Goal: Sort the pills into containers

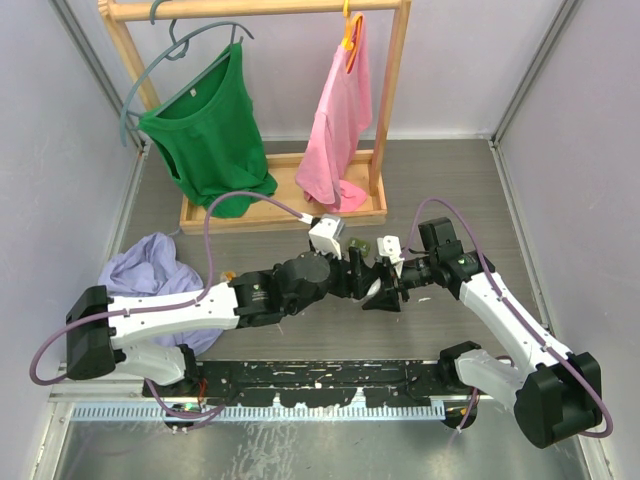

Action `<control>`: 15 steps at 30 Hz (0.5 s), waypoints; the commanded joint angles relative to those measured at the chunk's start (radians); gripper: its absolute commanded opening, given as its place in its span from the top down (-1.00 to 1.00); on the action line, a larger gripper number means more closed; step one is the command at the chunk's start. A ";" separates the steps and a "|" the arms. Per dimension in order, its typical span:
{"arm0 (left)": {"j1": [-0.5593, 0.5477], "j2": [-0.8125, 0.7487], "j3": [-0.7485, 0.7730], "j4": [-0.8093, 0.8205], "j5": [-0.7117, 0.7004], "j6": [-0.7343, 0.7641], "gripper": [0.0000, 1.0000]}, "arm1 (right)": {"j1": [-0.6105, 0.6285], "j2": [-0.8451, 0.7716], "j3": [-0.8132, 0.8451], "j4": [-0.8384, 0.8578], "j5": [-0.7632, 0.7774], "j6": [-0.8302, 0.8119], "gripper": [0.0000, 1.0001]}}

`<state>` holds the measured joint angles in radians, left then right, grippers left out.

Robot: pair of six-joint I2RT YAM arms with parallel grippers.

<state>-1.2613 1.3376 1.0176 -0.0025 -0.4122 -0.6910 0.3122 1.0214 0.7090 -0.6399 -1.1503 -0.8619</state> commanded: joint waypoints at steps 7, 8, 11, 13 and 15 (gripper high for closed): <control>-0.031 0.013 0.093 -0.087 0.001 0.018 -0.34 | -0.002 -0.007 0.035 0.031 -0.022 0.002 0.69; -0.032 0.015 0.096 -0.089 0.000 0.018 -0.33 | -0.002 -0.007 0.035 0.031 -0.022 0.002 0.69; -0.035 0.021 0.099 -0.097 -0.006 0.020 -0.14 | -0.002 -0.007 0.035 0.031 -0.022 0.002 0.69; -0.033 0.022 0.099 -0.099 -0.007 0.024 0.02 | -0.002 -0.008 0.035 0.031 -0.022 0.003 0.69; -0.033 0.021 0.098 -0.101 -0.006 0.028 0.21 | -0.002 -0.008 0.035 0.031 -0.022 0.002 0.69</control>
<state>-1.2903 1.3613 1.0771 -0.0967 -0.4026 -0.6880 0.3122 1.0214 0.7090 -0.6365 -1.1458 -0.8604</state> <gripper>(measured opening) 0.471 0.588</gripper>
